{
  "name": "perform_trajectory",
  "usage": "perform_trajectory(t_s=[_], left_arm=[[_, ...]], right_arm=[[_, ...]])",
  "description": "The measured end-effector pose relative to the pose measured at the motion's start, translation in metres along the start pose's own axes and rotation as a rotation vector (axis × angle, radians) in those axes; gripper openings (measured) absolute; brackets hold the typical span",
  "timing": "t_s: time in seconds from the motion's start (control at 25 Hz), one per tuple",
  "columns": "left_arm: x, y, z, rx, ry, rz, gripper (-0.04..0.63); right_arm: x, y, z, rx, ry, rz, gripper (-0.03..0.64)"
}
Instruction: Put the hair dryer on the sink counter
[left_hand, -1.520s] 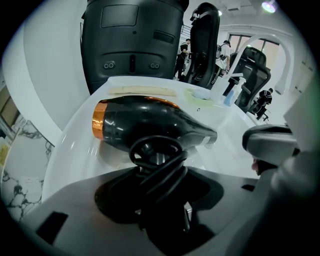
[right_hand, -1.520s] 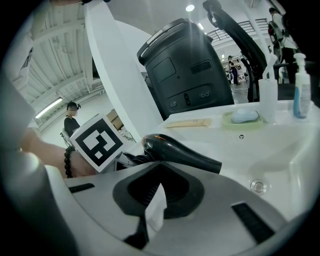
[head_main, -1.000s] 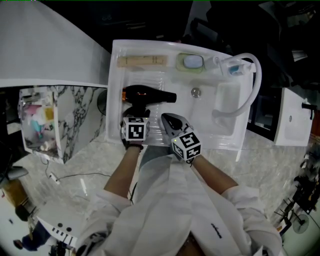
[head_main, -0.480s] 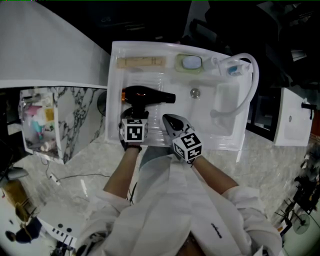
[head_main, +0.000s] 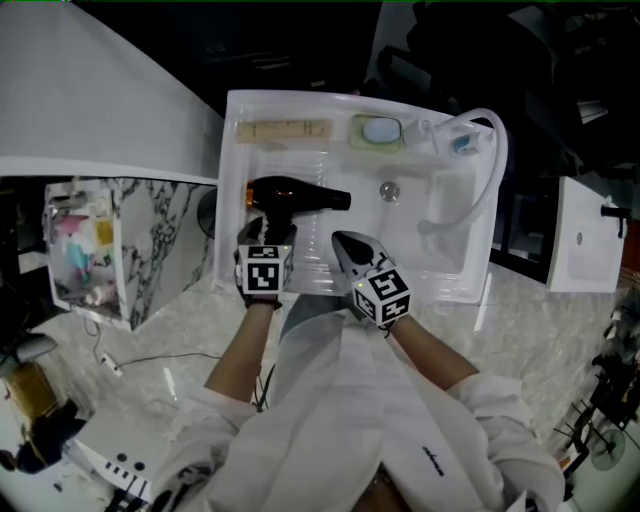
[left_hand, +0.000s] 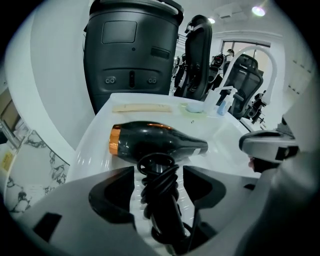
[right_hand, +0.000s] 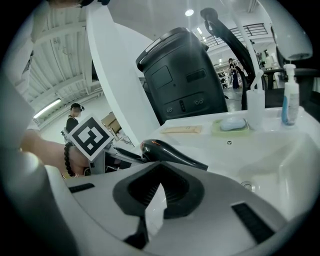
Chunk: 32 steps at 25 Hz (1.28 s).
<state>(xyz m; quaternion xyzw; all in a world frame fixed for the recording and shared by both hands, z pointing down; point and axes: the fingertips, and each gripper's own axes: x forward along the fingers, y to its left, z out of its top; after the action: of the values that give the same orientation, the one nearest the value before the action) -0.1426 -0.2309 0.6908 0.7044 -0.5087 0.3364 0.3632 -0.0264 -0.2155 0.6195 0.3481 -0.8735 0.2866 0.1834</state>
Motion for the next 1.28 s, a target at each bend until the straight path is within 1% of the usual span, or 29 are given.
perform_trajectory(t_s=[0.2,0.28,0.44,0.48,0.6,0.72,0.84,1.04,1.28], left_arm=[[-0.026,-0.009,0.02,0.023,-0.067,0.003,0.301],[-0.038,-0.012,0.03,0.042,-0.105,0.015,0.3],[-0.063,-0.017,0.044,0.058,-0.183,0.036,0.292],[-0.069,-0.019,0.049,0.064,-0.205,0.042,0.276],[-0.085,-0.027,0.063,0.092,-0.276,0.048,0.188],[-0.099,-0.038,0.076,0.113,-0.342,0.047,0.134],[-0.11,-0.048,0.088,0.123,-0.401,0.043,0.096],[-0.13,-0.059,0.104,0.129,-0.493,0.038,0.044],[-0.153,-0.067,0.115,0.135,-0.58,0.013,0.037]], right_arm=[[-0.022,-0.003,0.009,-0.002,-0.032,-0.019,0.017],[-0.033,-0.006,0.013,-0.004,-0.049,-0.038,0.017],[-0.057,-0.012,0.018,0.011,-0.084,-0.081,0.017],[-0.063,-0.014,0.02,0.017,-0.096,-0.093,0.017],[-0.082,-0.02,0.025,0.034,-0.131,-0.128,0.017],[-0.102,-0.024,0.029,0.046,-0.162,-0.158,0.017],[-0.119,-0.03,0.033,0.054,-0.189,-0.185,0.017],[-0.144,-0.038,0.039,0.058,-0.235,-0.234,0.017],[-0.174,-0.051,0.044,0.079,-0.291,-0.292,0.017]])
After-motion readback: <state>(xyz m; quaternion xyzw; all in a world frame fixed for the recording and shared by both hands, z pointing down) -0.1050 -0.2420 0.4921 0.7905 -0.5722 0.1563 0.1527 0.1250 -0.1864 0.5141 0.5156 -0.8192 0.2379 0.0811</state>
